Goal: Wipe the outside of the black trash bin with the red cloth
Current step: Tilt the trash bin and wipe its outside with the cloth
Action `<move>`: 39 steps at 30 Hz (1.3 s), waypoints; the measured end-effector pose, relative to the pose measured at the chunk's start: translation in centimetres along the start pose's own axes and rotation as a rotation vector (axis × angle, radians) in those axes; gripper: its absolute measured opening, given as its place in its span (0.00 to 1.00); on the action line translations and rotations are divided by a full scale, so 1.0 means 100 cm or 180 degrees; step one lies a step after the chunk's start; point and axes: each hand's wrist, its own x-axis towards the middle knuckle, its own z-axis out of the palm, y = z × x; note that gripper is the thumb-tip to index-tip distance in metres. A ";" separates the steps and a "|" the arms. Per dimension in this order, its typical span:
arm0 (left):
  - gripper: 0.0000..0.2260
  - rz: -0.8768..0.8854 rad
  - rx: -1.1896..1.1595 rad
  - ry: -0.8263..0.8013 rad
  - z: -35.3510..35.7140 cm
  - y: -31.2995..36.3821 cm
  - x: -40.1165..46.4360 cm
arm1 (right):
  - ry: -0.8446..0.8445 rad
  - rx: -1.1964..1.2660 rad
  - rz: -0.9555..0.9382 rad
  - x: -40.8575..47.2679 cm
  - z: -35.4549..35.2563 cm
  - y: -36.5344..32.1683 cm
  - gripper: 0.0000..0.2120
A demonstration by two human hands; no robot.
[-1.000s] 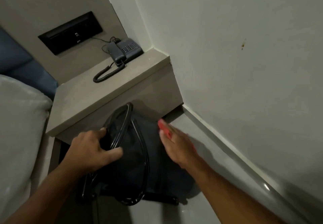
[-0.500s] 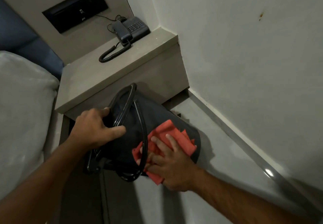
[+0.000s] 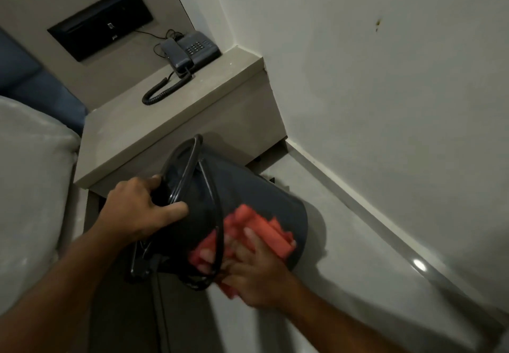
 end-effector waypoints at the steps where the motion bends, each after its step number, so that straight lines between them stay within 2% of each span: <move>1: 0.30 0.0000 -0.0016 -0.0031 0.000 0.000 0.001 | -0.0009 0.0122 0.0320 -0.023 0.004 -0.004 0.27; 4: 0.27 0.0092 -0.0055 -0.0105 -0.001 0.000 0.007 | 0.0030 0.0655 0.1392 -0.056 0.006 -0.007 0.34; 8: 0.25 0.0329 -0.0096 -0.0175 0.000 0.002 0.010 | -0.0024 0.1376 0.3640 0.023 -0.018 0.038 0.29; 10: 0.27 0.0382 -0.0139 -0.0141 0.001 -0.001 0.005 | -0.0033 0.1822 0.3797 0.086 -0.034 0.063 0.26; 12: 0.39 0.0486 -0.0110 -0.0107 0.002 -0.006 -0.002 | 0.0232 0.2833 0.3596 0.138 -0.046 0.073 0.23; 14: 0.48 0.0440 -0.0101 -0.0038 0.002 -0.014 -0.011 | 0.0338 0.3426 0.3558 0.163 -0.050 0.070 0.26; 15: 0.50 0.0387 -0.0156 -0.0051 0.002 -0.019 -0.016 | 0.0359 0.3332 0.3385 0.161 -0.050 0.066 0.25; 17: 0.51 0.0259 -0.0324 -0.0134 0.002 -0.032 -0.027 | 0.0368 0.2657 0.2811 0.132 -0.039 0.062 0.19; 18: 0.52 0.0197 -0.0385 -0.0174 0.001 -0.038 -0.032 | 0.0226 0.2513 0.2759 0.110 -0.026 0.065 0.23; 19: 0.53 0.0156 -0.0448 -0.0193 0.001 -0.042 -0.036 | -0.0077 0.2506 0.2974 0.088 -0.012 0.074 0.29; 21: 0.53 0.0119 -0.0507 -0.0194 0.000 -0.043 -0.042 | -0.0976 0.2562 0.3851 0.047 0.010 0.097 0.38; 22: 0.52 0.0146 -0.0475 -0.0185 -0.001 -0.039 -0.043 | -0.1302 0.2663 0.4277 0.031 0.015 0.108 0.37; 24: 0.50 0.0228 -0.0360 -0.0155 -0.001 -0.026 -0.040 | -0.1459 0.2868 0.4833 0.012 0.018 0.116 0.32; 26: 0.49 0.0314 -0.0196 -0.0099 -0.002 -0.012 -0.033 | -0.1250 0.2554 0.4742 0.017 0.005 0.106 0.29; 27: 0.50 0.0357 -0.0078 -0.0060 -0.003 -0.004 -0.031 | -0.0974 0.2426 0.4551 0.030 -0.005 0.097 0.30; 30: 0.50 0.0570 0.0280 -0.0082 -0.004 0.015 -0.029 | 0.0214 0.3033 0.3995 0.078 -0.041 0.068 0.29; 32: 0.49 0.0602 0.0348 -0.0165 -0.003 0.022 -0.028 | 0.0775 0.3211 0.3366 0.097 -0.057 0.045 0.26; 34: 0.48 0.0528 0.0398 -0.0136 -0.004 0.023 -0.028 | 0.0918 0.2962 0.2828 0.079 -0.060 0.017 0.25; 36: 0.46 0.0372 0.0322 -0.0101 -0.004 0.018 -0.026 | 0.0777 0.2315 0.2511 0.026 -0.042 -0.010 0.26; 38: 0.45 0.0258 0.0212 -0.0031 -0.003 0.008 -0.028 | 0.0445 0.1423 0.2486 -0.035 -0.017 -0.029 0.27; 39: 0.46 0.0208 0.0144 0.0006 -0.002 0.002 -0.029 | 0.0342 0.1180 0.2716 -0.055 -0.006 -0.033 0.28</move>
